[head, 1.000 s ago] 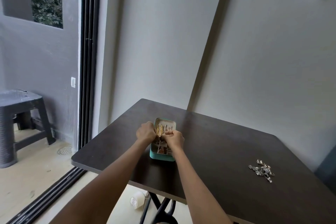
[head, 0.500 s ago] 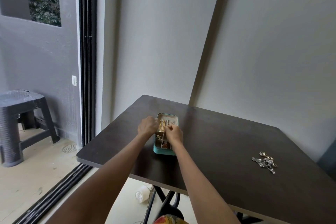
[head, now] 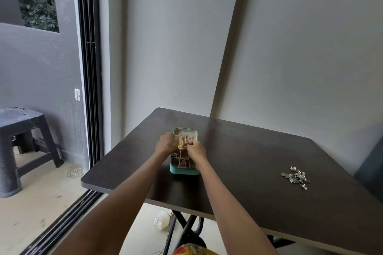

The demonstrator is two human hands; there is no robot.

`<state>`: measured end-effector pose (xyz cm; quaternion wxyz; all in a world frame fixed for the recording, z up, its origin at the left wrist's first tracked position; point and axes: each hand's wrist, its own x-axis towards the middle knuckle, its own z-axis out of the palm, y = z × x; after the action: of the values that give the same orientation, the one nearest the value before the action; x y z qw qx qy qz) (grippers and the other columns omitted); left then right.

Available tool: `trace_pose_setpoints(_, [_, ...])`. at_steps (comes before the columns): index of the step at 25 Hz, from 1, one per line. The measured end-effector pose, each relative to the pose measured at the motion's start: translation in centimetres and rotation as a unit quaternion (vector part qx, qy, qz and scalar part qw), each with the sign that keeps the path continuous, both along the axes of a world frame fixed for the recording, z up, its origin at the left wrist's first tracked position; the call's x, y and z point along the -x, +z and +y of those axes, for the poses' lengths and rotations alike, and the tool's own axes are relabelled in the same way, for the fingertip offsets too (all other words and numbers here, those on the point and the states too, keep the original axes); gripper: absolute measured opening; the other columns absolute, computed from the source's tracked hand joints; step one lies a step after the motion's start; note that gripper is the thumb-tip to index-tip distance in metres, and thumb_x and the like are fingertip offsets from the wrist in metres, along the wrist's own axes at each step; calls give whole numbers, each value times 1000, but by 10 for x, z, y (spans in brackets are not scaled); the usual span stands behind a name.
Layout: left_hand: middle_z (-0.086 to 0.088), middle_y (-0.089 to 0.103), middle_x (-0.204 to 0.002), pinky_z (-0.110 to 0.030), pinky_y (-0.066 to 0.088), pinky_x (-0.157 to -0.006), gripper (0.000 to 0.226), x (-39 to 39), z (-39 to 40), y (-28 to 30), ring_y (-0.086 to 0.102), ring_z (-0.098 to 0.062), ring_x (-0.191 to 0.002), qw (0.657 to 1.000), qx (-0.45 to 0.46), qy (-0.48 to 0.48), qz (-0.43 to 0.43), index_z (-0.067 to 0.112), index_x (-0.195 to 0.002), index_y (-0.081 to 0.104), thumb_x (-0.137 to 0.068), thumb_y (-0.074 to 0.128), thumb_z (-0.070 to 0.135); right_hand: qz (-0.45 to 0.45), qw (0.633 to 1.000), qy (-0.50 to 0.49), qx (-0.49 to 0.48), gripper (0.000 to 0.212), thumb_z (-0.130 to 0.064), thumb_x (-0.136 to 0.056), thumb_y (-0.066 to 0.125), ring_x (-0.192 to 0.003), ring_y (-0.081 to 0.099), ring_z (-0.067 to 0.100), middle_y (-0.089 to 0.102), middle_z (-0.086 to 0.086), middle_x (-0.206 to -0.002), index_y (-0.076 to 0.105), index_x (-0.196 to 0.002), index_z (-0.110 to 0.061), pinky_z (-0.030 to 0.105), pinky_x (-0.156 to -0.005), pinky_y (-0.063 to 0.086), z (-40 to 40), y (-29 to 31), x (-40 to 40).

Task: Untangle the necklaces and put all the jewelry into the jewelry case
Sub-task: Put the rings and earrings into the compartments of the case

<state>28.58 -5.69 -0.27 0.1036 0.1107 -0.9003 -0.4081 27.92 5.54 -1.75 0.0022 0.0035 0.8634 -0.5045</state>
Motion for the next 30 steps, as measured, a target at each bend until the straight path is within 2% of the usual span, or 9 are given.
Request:
trace_pose_setpoints(2, [-18, 70, -93, -38, 51, -79, 28, 2, 14, 4, 65, -32, -89, 999, -8, -29, 21, 1, -88, 67, -92, 47, 19, 26, 999, -29, 31, 23, -17, -88, 50, -104, 62, 27, 69, 9, -109, 67, -104, -14, 39, -90, 50, 8, 3, -3])
trace_pose_setpoints(5, [-18, 71, -94, -36, 49, -82, 20, 9, 57, 9, 65, -30, -93, 994, -20, -98, 46, 3, -89, 69, -90, 53, 16, 63, 992, -91, 54, 19, -17, -89, 54, -100, 63, 29, 69, 11, -106, 65, -102, -11, 32, -78, 48, 41, 14, -9])
trace_pose_setpoints(9, [-12, 69, -100, -31, 47, -83, 18, 8, 143, 3, 62, -26, -98, 984, -72, -159, 45, 6, -99, 68, -90, 57, 17, 85, 982, -163, -33, 16, -22, -90, 55, -100, 62, 26, 69, 6, -106, 65, -101, -16, 28, -72, 42, 126, 14, -17])
trace_pose_setpoints(13, [-12, 69, -102, -25, 45, -78, 19, 1, 245, -13, 64, -25, -98, 964, -116, -235, 43, 6, -105, 66, -89, 60, 14, 136, 949, -274, -76, 11, -17, -87, 58, -96, 63, 26, 70, 7, -100, 66, -94, -14, 32, -75, 45, 227, -1, -27])
trace_pose_setpoints(18, [-12, 56, -120, -27, 39, -97, 32, 4, 322, -33, 55, -24, -113, 956, -54, -289, 17, 8, -121, 60, -90, 55, 11, 114, 912, -383, -96, 10, -12, -87, 57, -93, 62, 28, 65, 8, -99, 65, -89, -18, 34, -74, 49, 323, -16, -38])
trace_pose_setpoints(21, [-9, 47, -124, -34, 38, -101, 40, 18, 332, -41, 45, -24, -120, 941, 61, -330, 36, 15, -128, 55, -89, 52, 10, 85, 923, -350, -135, 13, -12, -88, 56, -92, 60, 24, 56, 2, -99, 65, -92, -21, 29, -71, 44, 351, -22, -40])
trace_pose_setpoints(23, [-7, 49, -120, -36, 43, -95, 33, 27, 333, -41, 47, -24, -116, 933, 110, -340, 50, 17, -122, 60, -90, 52, 14, 78, 928, -324, -165, 14, -14, -89, 55, -92, 59, 21, 52, -1, -99, 65, -95, -22, 26, -68, 38, 355, -25, -37])
trace_pose_setpoints(26, [-3, 51, -112, -32, 46, -82, 23, 34, 332, -40, 55, -21, -104, 934, 125, -329, 66, 21, -106, 69, -91, 52, 18, 72, 929, -312, -187, 14, -20, -90, 55, -94, 58, 17, 53, -5, -100, 65, -99, -25, 24, -68, 37, 354, -26, -31])
trace_pose_setpoints(30, [-3, 51, -106, -34, 45, -76, 22, 35, 332, -43, 57, -22, -96, 931, 135, -324, 97, 17, -101, 68, -94, 49, 27, 106, 940, -288, -149, 12, -23, -89, 58, -91, 60, 15, 52, -9, -96, 66, -96, -28, 26, -69, 42, 355, -28, -28])
